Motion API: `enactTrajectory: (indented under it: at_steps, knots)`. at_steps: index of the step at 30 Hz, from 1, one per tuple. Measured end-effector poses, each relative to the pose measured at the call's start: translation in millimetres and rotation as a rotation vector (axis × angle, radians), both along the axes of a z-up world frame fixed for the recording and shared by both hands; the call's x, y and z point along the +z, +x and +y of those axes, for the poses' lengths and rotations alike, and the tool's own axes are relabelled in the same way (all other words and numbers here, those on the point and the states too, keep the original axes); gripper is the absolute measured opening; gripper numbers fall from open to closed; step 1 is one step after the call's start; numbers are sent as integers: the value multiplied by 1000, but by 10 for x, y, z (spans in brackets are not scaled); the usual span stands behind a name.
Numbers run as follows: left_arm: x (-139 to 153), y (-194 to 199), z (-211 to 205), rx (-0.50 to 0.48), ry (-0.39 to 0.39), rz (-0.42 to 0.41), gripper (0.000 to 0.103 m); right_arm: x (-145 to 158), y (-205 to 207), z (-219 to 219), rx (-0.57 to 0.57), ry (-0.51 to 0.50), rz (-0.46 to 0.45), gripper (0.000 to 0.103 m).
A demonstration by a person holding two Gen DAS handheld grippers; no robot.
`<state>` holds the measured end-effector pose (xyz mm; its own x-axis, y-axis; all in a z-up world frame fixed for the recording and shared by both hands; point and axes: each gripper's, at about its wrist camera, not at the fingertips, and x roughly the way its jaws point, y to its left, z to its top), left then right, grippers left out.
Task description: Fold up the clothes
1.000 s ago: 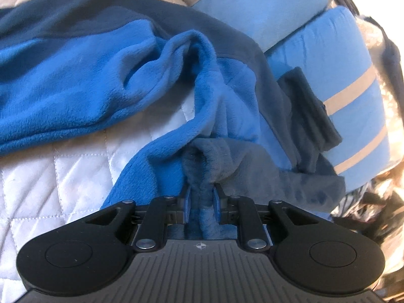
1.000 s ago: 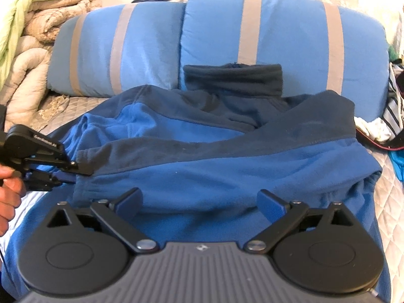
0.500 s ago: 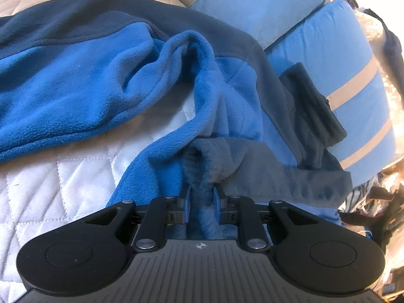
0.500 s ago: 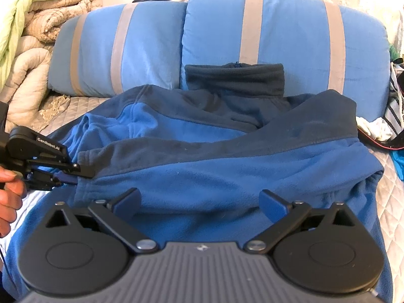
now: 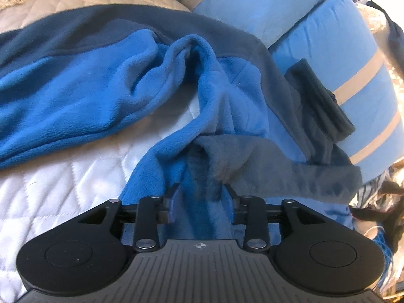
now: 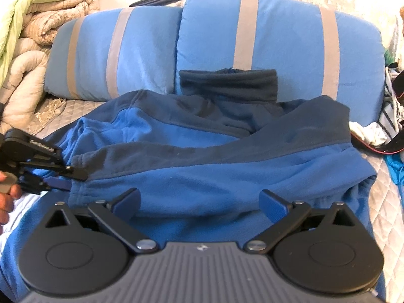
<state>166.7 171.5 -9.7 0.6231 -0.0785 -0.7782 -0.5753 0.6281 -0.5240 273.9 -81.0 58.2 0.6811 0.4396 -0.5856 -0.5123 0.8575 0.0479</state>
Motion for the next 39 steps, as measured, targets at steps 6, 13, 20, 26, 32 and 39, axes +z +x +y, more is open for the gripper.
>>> enactTrajectory:
  at_steps: [6, 13, 20, 26, 32, 39]
  knots:
    - [331, -314, -306, -45, 77, -41, 47, 86, 166, -352, -49, -12, -6, 103]
    - [997, -231, -930, -289, 247, -114, 68, 307, 334, -1033, -145, 149, 86, 103]
    - [1348, 515, -1675, -534, 556, -281, 81, 364, 319, -1347, -291, 186, -17, 103]
    - [1005, 1493, -2001, -613, 481, -335, 81, 315, 396, -1576, -415, 180, -91, 103]
    - [500, 2326, -2232, -696, 502, -292, 81, 170, 540, -1846, -494, 191, -50, 103]
    - [38, 2912, -2103, -715, 373, -313, 65, 54, 590, -1806, -445, 179, -13, 103]
